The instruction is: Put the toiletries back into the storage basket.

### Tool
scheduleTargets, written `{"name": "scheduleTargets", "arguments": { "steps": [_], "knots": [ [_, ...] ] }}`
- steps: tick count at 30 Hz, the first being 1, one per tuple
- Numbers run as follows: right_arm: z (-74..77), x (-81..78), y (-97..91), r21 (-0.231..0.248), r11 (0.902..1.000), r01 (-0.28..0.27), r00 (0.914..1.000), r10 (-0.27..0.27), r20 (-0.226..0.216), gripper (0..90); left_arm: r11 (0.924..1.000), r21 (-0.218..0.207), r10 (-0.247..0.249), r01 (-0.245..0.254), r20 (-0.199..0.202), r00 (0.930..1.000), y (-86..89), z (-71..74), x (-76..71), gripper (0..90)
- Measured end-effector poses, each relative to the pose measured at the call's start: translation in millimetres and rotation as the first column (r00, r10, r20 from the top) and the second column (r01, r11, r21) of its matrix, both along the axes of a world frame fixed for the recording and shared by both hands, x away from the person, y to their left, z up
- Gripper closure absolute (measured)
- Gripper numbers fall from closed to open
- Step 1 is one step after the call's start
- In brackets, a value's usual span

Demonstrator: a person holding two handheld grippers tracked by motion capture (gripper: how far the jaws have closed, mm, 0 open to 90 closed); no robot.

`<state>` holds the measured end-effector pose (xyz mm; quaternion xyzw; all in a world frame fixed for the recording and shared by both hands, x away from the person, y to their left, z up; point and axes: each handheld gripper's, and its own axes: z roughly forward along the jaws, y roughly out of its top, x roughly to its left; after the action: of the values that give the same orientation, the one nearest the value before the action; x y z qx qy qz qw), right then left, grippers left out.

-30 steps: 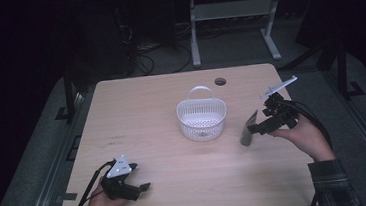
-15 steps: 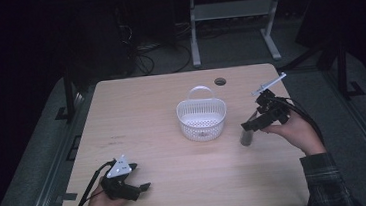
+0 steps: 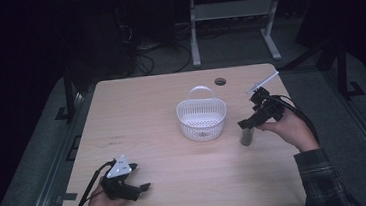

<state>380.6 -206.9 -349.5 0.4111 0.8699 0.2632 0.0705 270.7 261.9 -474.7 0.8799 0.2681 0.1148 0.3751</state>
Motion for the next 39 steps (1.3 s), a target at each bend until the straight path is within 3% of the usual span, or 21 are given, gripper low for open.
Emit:
{"name": "scheduleTargets", "arguments": {
  "steps": [3, 11, 28, 39],
  "knots": [
    [-0.8, 0.0, 0.7, -0.006, 1.0000, 0.005, 1.0000, -0.005, -0.007, 14.8, 1.0000, 0.000, 0.000, 0.000, 0.000, 1.0000, 0.0, 0.0, 0.0, 13.1],
    [1.9, -1.4, 1.2, -0.003, 1.0000, 0.002, 1.0000, -0.002, -0.003, 28.9, 1.0000, 0.001, 0.000, 0.000, 0.001, 1.0000, 0.0, 0.0, 0.1, 13.1],
    [3.2, -2.1, 2.7, -0.019, 0.9998, -0.002, 0.9999, 0.002, -0.014, 29.8, 1.0000, 0.000, -0.001, 0.001, 0.001, 1.0000, 0.0, 0.0, 0.1, 13.1],
    [16.1, -3.1, 4.0, -0.003, 1.0000, -0.009, 0.9999, 0.009, 0.007, 29.8, 1.0000, -0.001, -0.001, 0.001, -0.001, 1.0000, -0.1, -0.1, -0.1, 13.1]
  ]
}}
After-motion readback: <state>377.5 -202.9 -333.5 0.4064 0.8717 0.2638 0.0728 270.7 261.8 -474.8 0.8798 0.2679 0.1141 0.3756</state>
